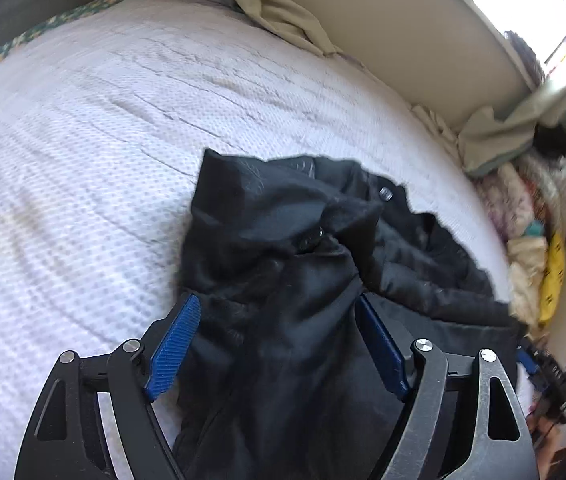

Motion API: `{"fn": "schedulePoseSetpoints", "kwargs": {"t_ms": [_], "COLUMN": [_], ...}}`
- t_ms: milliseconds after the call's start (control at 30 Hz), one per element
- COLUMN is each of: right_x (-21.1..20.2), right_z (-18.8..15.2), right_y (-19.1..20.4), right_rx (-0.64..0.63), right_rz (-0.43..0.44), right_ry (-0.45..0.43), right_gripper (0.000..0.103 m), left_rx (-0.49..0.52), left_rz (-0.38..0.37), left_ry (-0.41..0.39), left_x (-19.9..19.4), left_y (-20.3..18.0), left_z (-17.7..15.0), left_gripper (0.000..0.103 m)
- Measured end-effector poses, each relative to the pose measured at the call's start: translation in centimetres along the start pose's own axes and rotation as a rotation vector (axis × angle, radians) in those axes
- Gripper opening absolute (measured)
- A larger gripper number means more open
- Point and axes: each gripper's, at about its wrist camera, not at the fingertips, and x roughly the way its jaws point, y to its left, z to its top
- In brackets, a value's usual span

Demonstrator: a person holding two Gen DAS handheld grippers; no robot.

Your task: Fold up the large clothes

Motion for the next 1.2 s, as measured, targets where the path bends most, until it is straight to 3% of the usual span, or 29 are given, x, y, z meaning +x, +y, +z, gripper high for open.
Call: {"fn": "schedulePoseSetpoints", "kwargs": {"t_ms": [133,267,500,867,1200], "right_x": [-3.3,-4.5,-3.8,-3.7,-3.2], "right_z": [0.5,0.2,-0.6,-1.0,-1.0], "right_y": [1.2,3.5,4.6,4.2,2.7], "right_rx": [-0.019,-0.079,-0.094,-0.071,0.029], "right_rz": [0.037,0.1,0.135,0.16,0.229], "right_ry": [-0.076,-0.083,-0.044,-0.02,0.03], "right_gripper": [0.061,0.062,0.062,0.063,0.066], "left_rx": [-0.092,-0.155,-0.282,-0.39,-0.327], "left_rz": [-0.096,-0.14,-0.237,-0.348,-0.464], "left_ry": [-0.017,-0.01,0.136,0.266,0.232], "left_x": [-2.9,-4.2,-1.2,3.2,4.2], "left_y": [2.3,4.5,6.8,8.4,6.9], "left_z": [0.5,0.6,-0.4,-2.4,-3.2], "left_gripper": [0.088,0.089,0.089,0.092,0.099]}}
